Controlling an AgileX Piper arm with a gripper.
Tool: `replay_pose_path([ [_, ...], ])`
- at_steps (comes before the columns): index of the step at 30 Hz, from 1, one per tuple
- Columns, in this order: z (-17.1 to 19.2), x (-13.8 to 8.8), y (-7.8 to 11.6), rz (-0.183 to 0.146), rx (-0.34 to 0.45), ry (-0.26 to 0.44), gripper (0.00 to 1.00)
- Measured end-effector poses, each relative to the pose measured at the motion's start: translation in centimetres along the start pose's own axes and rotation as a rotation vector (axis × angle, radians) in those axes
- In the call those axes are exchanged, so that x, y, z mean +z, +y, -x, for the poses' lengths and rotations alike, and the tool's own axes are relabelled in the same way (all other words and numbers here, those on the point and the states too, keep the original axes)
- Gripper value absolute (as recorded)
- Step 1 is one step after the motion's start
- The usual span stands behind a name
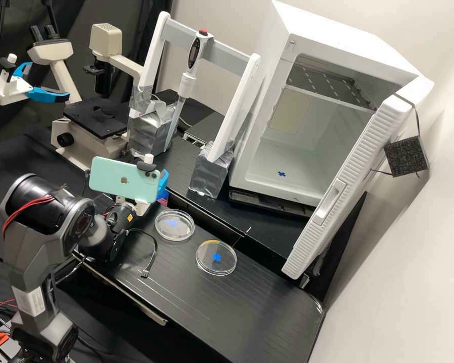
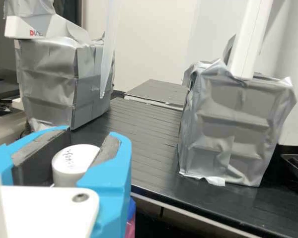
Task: Open the bottle
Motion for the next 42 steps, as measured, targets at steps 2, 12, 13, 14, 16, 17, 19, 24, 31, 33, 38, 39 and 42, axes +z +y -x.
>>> replay_pose_path([
  [2,0.1,-0.2,0.3,-0.004,0.015,0.012,0.0],
  [12,0.8,-0.5,2.0,-0.015,0.117,0.029,0.0],
  [13,0.8,-0.6,2.1,-0.014,0.123,0.029,0.0],
  [14,0.9,-0.5,2.3,-0.02,0.133,0.025,0.0],
  [16,1.0,-0.3,2.6,-0.024,0.143,0.022,0.0],
  [17,1.3,-0.1,2.5,-0.032,0.144,0.018,0.0],
  [19,2.0,0.1,2.5,-0.049,0.144,0.014,0.0],
  [24,4.1,0.3,2.3,-0.067,0.146,0.046,0.0],
  [31,6.8,0.0,1.3,-0.074,0.117,0.109,0.0],
  [33,7.2,0.1,0.9,-0.077,0.099,0.108,0.0],
  [38,7.5,0.2,0.0,-0.086,0.062,0.105,0.0],
  [39,7.6,0.2,-0.2,-0.089,0.052,0.101,0.0],
  [42,7.6,0.3,-0.9,-0.086,0.017,0.098,0.0],
])
